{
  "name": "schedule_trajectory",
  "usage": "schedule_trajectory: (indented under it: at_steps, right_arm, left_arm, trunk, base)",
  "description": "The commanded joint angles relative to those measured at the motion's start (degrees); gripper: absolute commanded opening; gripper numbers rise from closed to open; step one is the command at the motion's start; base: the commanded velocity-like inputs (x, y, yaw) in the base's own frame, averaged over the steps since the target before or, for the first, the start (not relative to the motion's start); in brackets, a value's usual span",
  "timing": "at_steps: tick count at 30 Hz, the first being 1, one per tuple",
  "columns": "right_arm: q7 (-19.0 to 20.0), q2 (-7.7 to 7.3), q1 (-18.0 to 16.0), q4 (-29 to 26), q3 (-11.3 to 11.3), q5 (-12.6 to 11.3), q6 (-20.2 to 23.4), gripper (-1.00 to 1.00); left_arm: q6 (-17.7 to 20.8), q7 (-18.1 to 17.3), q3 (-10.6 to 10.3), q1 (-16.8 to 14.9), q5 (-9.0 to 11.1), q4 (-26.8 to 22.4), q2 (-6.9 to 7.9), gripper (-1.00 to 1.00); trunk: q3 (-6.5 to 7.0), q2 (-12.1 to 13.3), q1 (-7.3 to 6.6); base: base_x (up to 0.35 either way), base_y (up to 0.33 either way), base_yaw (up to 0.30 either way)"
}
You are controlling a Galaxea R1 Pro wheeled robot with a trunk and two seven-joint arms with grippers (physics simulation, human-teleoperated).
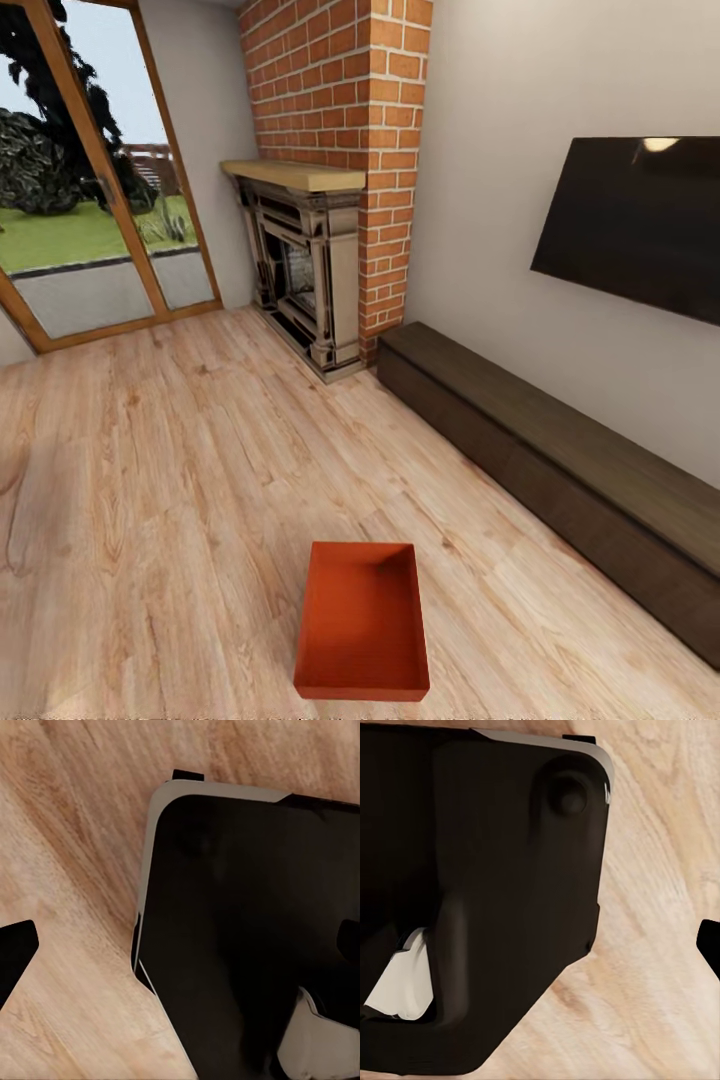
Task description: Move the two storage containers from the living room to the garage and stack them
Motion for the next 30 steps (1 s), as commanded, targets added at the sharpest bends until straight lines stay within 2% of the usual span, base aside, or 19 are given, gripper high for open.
schedule_trajectory:
  at_steps: [1, 30]
  right_arm:
    - [0.4, 0.02, 0.0, 0.2, 0.4, -0.6, -0.3, 1.00]
    - [0.4, 0.02, 0.0, 0.2, 0.4, -0.6, -0.3, 1.00]
  left_arm:
    - [-0.2, -0.3, -0.1, 0.0, 0.5, 0.1, 0.01, 1.00]
    - [-0.2, -0.3, -0.1, 0.0, 0.5, 0.1, 0.01, 1.00]
  trunk:
    - [-0.18, -0.1, 0.01]
    - [-2.84, -0.1, 0.01]
  base:
    - [0.000, 0.000, 0.000]
    - [0.000, 0.000, 0.000]
